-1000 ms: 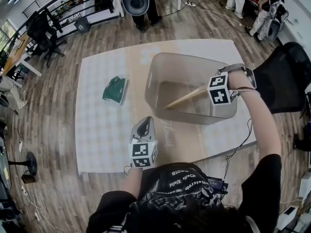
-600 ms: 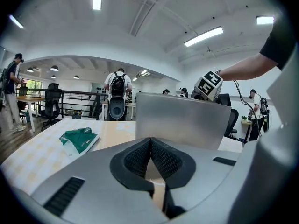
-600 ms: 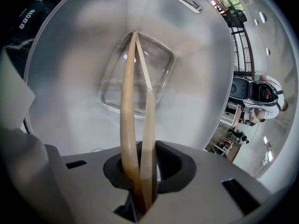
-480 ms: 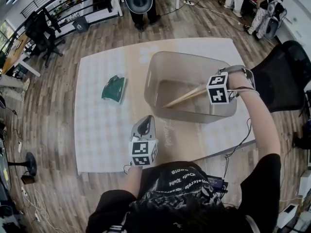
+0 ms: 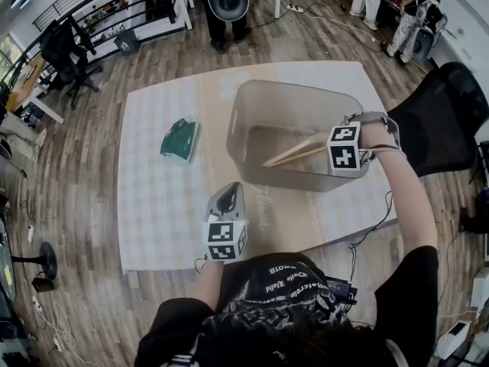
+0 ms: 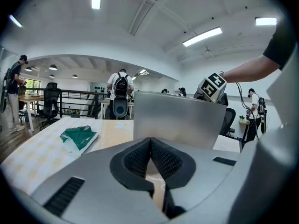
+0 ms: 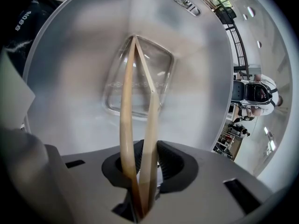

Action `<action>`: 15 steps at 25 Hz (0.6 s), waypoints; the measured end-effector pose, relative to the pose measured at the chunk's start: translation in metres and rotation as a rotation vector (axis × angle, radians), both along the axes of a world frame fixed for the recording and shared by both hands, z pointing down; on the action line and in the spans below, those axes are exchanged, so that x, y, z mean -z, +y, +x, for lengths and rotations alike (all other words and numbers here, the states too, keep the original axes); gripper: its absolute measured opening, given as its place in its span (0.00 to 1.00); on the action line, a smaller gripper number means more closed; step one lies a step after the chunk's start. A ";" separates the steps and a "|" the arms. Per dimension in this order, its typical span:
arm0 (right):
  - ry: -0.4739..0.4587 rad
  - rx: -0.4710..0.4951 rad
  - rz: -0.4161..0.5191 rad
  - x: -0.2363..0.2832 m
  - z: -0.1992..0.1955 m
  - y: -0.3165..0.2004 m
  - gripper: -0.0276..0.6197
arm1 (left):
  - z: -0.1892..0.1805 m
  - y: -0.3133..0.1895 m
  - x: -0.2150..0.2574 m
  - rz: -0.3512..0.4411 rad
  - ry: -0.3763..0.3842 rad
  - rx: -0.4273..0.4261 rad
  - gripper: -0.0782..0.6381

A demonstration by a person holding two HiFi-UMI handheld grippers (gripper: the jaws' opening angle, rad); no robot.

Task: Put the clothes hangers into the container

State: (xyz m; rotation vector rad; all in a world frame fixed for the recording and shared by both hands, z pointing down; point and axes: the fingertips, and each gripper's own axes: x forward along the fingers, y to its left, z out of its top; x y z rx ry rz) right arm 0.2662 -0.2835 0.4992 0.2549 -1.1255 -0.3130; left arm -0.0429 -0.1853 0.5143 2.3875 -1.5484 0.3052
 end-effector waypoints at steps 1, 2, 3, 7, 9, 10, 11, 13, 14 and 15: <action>0.000 -0.003 0.003 0.000 0.000 0.002 0.18 | 0.000 0.002 0.000 -0.001 -0.001 0.000 0.14; -0.002 -0.006 0.005 -0.001 0.000 0.003 0.18 | -0.001 0.003 0.000 -0.003 -0.002 0.000 0.14; -0.005 -0.011 0.007 -0.001 0.000 0.004 0.18 | -0.002 0.004 -0.001 -0.004 -0.002 0.001 0.14; -0.012 -0.031 -0.005 -0.004 0.001 0.011 0.22 | -0.003 0.010 -0.002 -0.008 0.000 -0.004 0.14; -0.016 -0.048 -0.017 -0.007 0.003 0.017 0.30 | -0.003 0.011 -0.002 -0.007 0.001 -0.009 0.14; -0.023 -0.059 -0.019 -0.007 0.004 0.019 0.34 | -0.004 0.012 -0.001 -0.005 0.001 -0.011 0.14; -0.031 -0.070 -0.016 -0.007 0.004 0.020 0.34 | -0.004 0.012 -0.001 -0.004 0.001 -0.012 0.14; -0.051 -0.086 -0.007 -0.005 0.003 0.021 0.34 | -0.005 0.012 -0.002 -0.004 0.002 -0.014 0.14; -0.060 -0.092 -0.003 -0.004 0.002 0.021 0.35 | -0.005 0.014 -0.003 -0.007 0.003 -0.014 0.14; -0.070 -0.098 -0.001 -0.004 0.001 0.023 0.36 | -0.005 0.016 -0.004 -0.012 0.005 -0.016 0.14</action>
